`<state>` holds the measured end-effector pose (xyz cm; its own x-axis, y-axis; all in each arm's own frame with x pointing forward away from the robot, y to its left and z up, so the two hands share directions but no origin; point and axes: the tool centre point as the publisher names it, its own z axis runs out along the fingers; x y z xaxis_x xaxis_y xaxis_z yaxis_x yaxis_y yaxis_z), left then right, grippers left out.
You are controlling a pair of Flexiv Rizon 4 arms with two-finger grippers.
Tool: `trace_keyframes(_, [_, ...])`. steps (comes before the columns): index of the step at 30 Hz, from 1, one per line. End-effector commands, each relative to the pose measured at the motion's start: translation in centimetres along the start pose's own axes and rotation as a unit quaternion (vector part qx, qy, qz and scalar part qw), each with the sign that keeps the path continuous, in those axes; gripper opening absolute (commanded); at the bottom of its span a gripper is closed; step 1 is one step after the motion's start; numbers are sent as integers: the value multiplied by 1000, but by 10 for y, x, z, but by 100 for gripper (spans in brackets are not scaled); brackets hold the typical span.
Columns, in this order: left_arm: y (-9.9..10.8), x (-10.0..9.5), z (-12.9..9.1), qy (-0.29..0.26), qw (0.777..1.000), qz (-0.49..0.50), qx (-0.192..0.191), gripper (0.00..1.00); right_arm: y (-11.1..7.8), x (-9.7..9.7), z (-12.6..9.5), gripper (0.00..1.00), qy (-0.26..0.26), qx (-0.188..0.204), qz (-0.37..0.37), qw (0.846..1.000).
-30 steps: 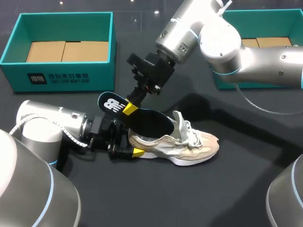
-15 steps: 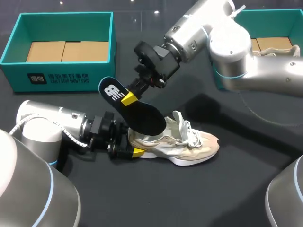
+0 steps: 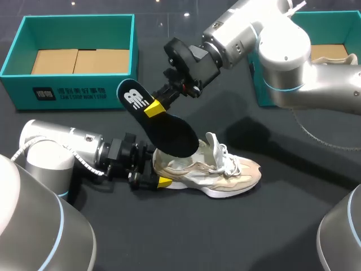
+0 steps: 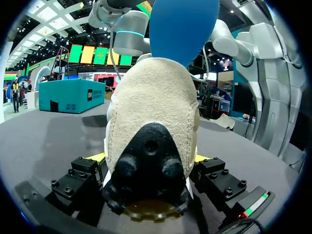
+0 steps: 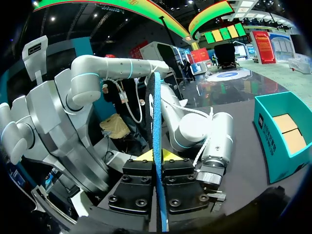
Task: Take the shoe out of the shoebox, open the shoe tongue, remove and reinsert the insole, then place the shoe into the shoebox
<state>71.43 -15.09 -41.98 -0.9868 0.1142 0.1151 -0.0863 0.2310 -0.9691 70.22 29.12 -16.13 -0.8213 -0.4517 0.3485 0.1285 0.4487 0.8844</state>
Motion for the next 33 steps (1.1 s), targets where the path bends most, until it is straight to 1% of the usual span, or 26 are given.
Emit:
trace_keyframes(1, [2,-1,0,0,1000,0,0,0,0,37,-25,0,-25,-26,12,999])
trace_keyframes(2, [2,-1,0,0,1000,0,0,0,0,41,-30,0,-16,-34,21,999])
trace_keyframes(4, [2,-1,0,0,1000,0,0,0,0,52,-42,0,-36,-47,40,997])
trace_keyframes(18, [2,-1,0,0,1000,0,0,0,0,52,-42,0,-36,-47,40,997])
trace_keyframes(21, [2,-1,0,0,1000,0,0,0,3,64,-59,0,-58,-64,49,995])
trace_keyframes(24, [2,-1,0,0,1000,0,0,0,1,76,-68,0,-75,-89,59,991])
trace_keyframes(25, [2,-1,0,0,1000,0,0,0,1,84,-73,0,-81,-110,57,989])
trace_keyframes(28, [2,-1,0,0,1000,0,0,0,1,97,-82,0,-95,-128,69,985])
trace_keyframes(33, [2,-1,0,0,1000,0,0,0,1,99,-84,0,-97,-128,76,984])
